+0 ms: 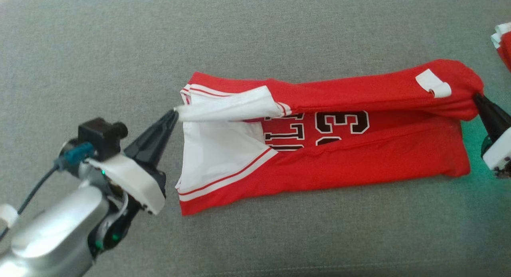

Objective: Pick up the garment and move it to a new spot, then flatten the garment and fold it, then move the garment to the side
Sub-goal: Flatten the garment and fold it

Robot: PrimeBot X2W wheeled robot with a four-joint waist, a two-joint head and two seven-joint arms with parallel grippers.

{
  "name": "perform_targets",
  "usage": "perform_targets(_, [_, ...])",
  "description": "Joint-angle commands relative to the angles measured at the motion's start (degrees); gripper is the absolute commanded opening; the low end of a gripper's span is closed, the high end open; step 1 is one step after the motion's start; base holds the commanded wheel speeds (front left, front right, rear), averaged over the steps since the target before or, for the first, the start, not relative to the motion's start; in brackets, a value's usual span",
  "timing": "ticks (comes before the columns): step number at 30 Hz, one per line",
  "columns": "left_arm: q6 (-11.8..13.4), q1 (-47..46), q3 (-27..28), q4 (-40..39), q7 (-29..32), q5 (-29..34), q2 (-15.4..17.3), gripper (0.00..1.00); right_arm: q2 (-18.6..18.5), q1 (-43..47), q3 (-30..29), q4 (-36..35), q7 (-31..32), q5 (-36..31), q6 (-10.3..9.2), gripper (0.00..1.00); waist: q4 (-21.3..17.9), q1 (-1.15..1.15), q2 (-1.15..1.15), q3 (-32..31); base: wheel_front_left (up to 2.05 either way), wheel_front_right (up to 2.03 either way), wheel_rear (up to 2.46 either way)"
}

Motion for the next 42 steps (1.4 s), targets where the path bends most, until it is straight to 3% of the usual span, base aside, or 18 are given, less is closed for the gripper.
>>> perform_targets(1, [0.83,-0.90,3.21,-2.27,-0.85,-0.68,2.95,0.00,-1.34,1.39,-0.82,-1.36,-0.22,-0.55,0.39,0.00,0.08,0.00,0.00,-0.02,0.00,0.00,0.00])
perform_targets(6, [2.69,2.68,1.84,-5.04,-0.66,-0.82,2.83,0.00,0.73,4.05,-3.03,-0.76,0.86,-1.69,0.39,0.00,0.45,0.00,0.00,-0.38,0.00,0.00,0.00])
perform_targets(7, [2.94,3.13,1.55,-5.02,-0.47,-0.97,2.54,0.00,1.05,4.37,-3.21,-0.69,0.95,-1.92,0.39,0.19,0.48,0.00,0.00,-0.54,0.00,0.00,0.00])
perform_targets(8, [3.21,3.49,1.20,-4.91,-0.24,-0.94,2.32,0.00,1.36,4.65,-3.51,-0.52,0.89,-2.11,0.39,0.77,0.50,0.00,0.00,-0.78,0.00,0.00,0.00])
perform_targets(9, [3.53,3.88,0.86,-4.72,0.01,-0.95,2.11,0.00,1.70,4.97,-3.75,-0.42,0.80,-2.30,0.39,1.00,0.49,0.00,0.00,-1.13,0.00,0.00,0.00])
perform_targets(11, [4.40,4.71,0.39,-4.43,0.22,-0.83,1.82,0.45,2.34,5.72,-4.65,-0.20,0.16,-2.64,0.39,1.00,0.35,0.00,0.00,-2.02,0.00,0.00,0.00])
perform_targets(13, [5.99,5.93,0.48,-4.29,0.03,-0.74,1.53,1.00,2.85,6.80,-5.60,-0.15,-0.93,-3.18,0.39,1.00,0.10,0.00,0.00,-3.09,0.00,0.00,0.00])
perform_targets(20, [13.99,13.25,5.46,-6.27,-1.13,2.29,-1.08,1.00,5.44,13.81,-8.33,-2.18,-4.89,-5.22,0.39,1.00,-1.06,0.00,0.00,-7.77,0.00,0.00,0.00])
perform_targets(24, [18.41,19.80,12.68,-9.06,-1.18,8.49,-5.06,1.00,7.86,17.84,-10.16,-3.81,-6.81,-7.22,0.39,1.00,-1.53,0.00,0.00,-9.85,0.00,0.00,0.00])
perform_targets(27, [20.24,24.82,17.38,-10.39,-1.19,13.68,-8.87,1.00,10.25,19.89,-12.27,-4.29,-8.31,-9.26,0.39,1.00,-1.65,0.00,0.00,-11.23,0.00,0.00,0.00])
perform_targets(32, [20.19,31.22,22.74,-10.15,-1.19,21.95,-15.06,1.00,14.31,21.41,-15.57,-3.56,-8.17,-12.83,0.39,1.00,-1.12,0.00,0.00,-13.08,0.00,0.00,0.00])
perform_targets(35, [18.60,33.40,24.01,-9.29,-1.20,26.49,-18.60,1.00,16.36,20.27,-18.24,-1.53,-7.73,-15.87,0.39,1.00,-0.06,0.00,0.00,-13.86,0.00,0.00,0.00])
perform_targets(42, [14.83,35.50,23.98,-6.78,-1.20,32.90,-23.04,1.00,18.64,15.37,-24.19,4.22,-4.96,-23.29,0.39,1.00,3.59,0.00,0.00,-13.57,0.00,0.00,0.00])
